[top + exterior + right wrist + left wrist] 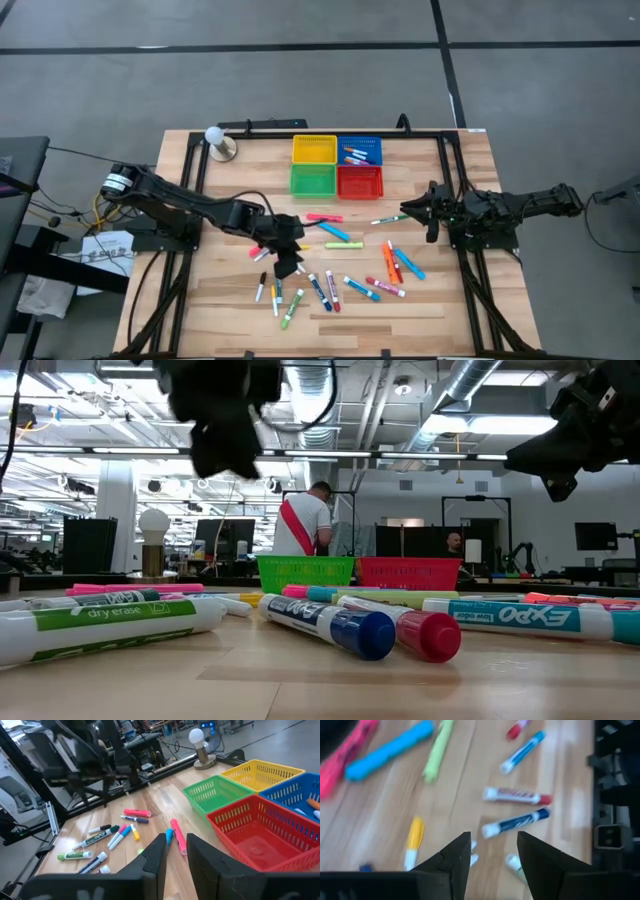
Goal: Pick & Place Markers
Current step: Put the top small yellow highlighter pen into the blue bin
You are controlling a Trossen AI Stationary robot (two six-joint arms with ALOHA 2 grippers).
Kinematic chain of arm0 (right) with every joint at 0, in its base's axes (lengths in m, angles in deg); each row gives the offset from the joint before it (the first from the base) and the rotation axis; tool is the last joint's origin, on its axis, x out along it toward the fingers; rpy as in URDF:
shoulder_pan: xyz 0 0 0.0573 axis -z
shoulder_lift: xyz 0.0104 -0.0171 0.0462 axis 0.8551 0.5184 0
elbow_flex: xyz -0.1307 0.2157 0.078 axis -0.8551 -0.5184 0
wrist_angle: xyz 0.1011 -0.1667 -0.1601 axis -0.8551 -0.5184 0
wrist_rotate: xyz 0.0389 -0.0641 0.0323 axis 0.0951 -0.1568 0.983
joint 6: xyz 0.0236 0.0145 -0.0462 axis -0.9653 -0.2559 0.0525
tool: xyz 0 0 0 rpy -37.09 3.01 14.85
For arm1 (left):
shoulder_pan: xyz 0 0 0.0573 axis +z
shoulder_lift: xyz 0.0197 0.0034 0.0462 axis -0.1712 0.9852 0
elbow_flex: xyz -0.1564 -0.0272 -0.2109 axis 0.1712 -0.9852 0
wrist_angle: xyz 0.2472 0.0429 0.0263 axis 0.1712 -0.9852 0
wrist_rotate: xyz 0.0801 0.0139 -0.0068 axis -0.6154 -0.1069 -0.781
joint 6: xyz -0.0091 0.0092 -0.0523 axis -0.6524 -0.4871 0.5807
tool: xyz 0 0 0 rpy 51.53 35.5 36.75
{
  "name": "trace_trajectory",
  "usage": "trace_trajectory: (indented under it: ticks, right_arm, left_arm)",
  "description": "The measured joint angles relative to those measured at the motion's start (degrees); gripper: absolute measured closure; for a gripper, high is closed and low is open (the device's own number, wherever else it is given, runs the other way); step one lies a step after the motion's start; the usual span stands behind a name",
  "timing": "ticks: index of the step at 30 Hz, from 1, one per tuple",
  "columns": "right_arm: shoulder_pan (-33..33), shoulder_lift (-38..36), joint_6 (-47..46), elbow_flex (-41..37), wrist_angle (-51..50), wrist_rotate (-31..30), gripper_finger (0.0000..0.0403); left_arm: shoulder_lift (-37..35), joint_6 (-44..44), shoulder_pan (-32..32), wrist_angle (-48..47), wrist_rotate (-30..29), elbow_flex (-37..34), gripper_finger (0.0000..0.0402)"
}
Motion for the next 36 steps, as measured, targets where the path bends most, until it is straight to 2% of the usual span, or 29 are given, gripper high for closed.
trace_trajectory:
  ticks: [9, 17, 28, 36]
  right_arm:
    - [0.0, 0.0, 0.0, 0.0, 0.0, 0.0, 0.0337]
    - [0.0, 0.0, 0.0, 0.0, 0.0, -0.1, 0.0337]
    - [0.0, 0.0, 0.0, 0.0, 0.0, -0.1, 0.0337]
    - [0.0, 0.0, 0.0, 0.0, -0.3, -0.2, 0.0337]
  left_arm:
    - [0.0, 2.1, 0.0, 0.6, -1.6, -4.7, 0.0241]
    - [0.0, -1.9, 0.0, 1.2, -9.1, -5.0, 0.0241]
    - [0.5, -5.9, 0.0, 2.4, -9.2, -5.0, 0.0241]
    - [7.4, -6.0, 0.1, 4.1, -8.7, -5.0, 0.0241]
